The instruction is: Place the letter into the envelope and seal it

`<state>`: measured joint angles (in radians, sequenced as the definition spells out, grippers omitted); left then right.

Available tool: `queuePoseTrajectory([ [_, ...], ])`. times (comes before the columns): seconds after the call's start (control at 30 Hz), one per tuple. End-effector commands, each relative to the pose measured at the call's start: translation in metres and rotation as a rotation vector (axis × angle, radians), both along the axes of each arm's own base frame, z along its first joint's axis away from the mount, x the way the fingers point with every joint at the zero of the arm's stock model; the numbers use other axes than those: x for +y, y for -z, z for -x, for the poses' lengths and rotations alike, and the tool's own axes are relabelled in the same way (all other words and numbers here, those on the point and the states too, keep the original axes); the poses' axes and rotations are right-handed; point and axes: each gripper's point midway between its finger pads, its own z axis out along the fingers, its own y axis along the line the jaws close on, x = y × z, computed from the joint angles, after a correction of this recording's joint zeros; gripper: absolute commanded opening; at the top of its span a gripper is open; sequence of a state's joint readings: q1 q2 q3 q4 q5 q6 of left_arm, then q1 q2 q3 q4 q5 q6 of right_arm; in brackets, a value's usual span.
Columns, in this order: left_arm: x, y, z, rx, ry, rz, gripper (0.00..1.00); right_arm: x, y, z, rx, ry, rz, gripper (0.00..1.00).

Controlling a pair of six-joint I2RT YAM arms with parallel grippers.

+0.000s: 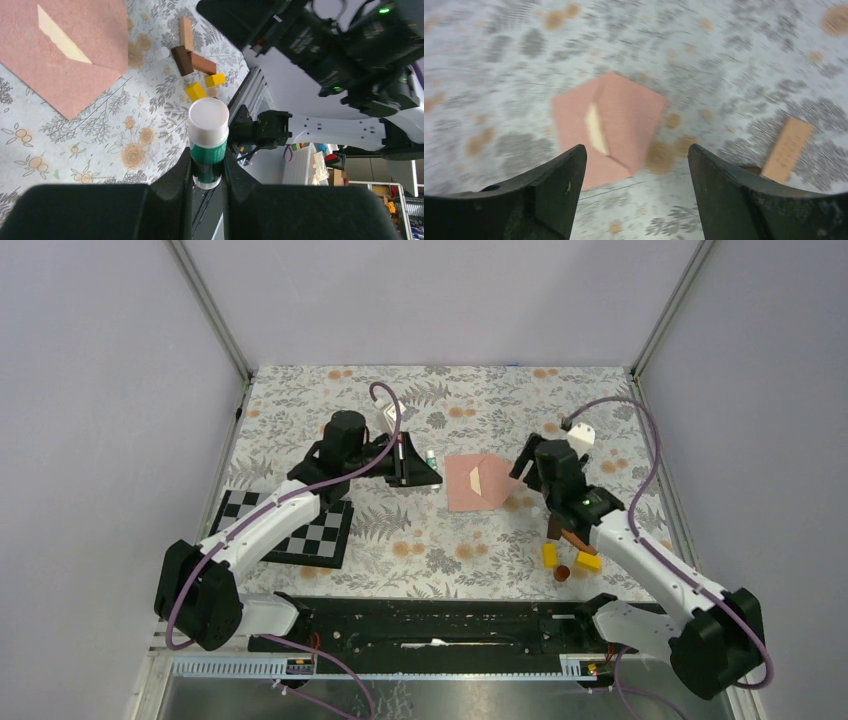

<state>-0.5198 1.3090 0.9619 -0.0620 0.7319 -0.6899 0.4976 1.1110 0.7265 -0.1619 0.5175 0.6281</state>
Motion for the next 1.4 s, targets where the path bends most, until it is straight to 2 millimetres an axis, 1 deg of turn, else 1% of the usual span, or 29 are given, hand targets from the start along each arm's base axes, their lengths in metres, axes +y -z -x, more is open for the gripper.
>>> queuePoseTrajectory([
  [0.0,-0.006,-0.057,-0.004,-0.144,0.02,0.128,0.0,0.053,-0.074,0.005,-0.074,-0.3,-0.119,0.8],
  [0.03,-0.006,-0.059,-0.004,-0.163,0.028,0.128,0.0,0.068,-0.091,0.006,-0.094,-0.374,-0.163,0.78],
  [0.13,-0.009,-0.061,-0.002,-0.198,0.08,0.124,0.0,0.114,-0.132,0.015,-0.109,-0.582,-0.273,0.75],
  [0.23,-0.011,-0.061,0.003,-0.221,0.136,0.119,0.0,0.151,-0.165,0.029,-0.125,-0.76,-0.346,0.73],
  [0.33,-0.01,-0.058,0.007,-0.238,0.173,0.098,0.0,0.174,-0.183,0.039,-0.123,-0.879,-0.394,0.73],
  [0.43,-0.008,-0.052,0.008,-0.237,0.188,0.061,0.0,0.186,-0.193,0.045,-0.116,-0.937,-0.415,0.72],
  [0.5,-0.008,-0.052,0.01,-0.238,0.202,0.059,0.0,0.193,-0.196,0.05,-0.101,-0.969,-0.42,0.71],
  [0.6,-0.007,-0.052,0.011,-0.244,0.202,0.058,0.0,0.202,-0.188,0.055,-0.069,-0.981,-0.396,0.68],
  [0.8,-0.006,-0.05,0.015,-0.243,0.214,0.055,0.0,0.214,-0.179,0.057,-0.039,-0.986,-0.382,0.59],
  [0.87,-0.006,-0.05,0.016,-0.244,0.221,0.056,0.0,0.218,-0.174,0.054,-0.029,-0.978,-0.37,0.56],
  [0.93,-0.006,-0.05,0.017,-0.244,0.224,0.054,0.0,0.219,-0.171,0.052,-0.02,-0.972,-0.362,0.52],
  [1.0,-0.006,-0.048,0.018,-0.244,0.225,0.05,0.0,0.221,-0.171,0.05,-0.018,-0.96,-0.36,0.51],
  [1.17,-0.005,-0.047,0.02,-0.249,0.229,0.044,0.0,0.222,-0.174,0.047,-0.023,-0.945,-0.359,0.48],
  [1.37,-0.005,-0.047,0.016,-0.254,0.214,0.035,0.0,0.223,-0.169,0.049,0.002,-0.942,-0.352,0.38],
])
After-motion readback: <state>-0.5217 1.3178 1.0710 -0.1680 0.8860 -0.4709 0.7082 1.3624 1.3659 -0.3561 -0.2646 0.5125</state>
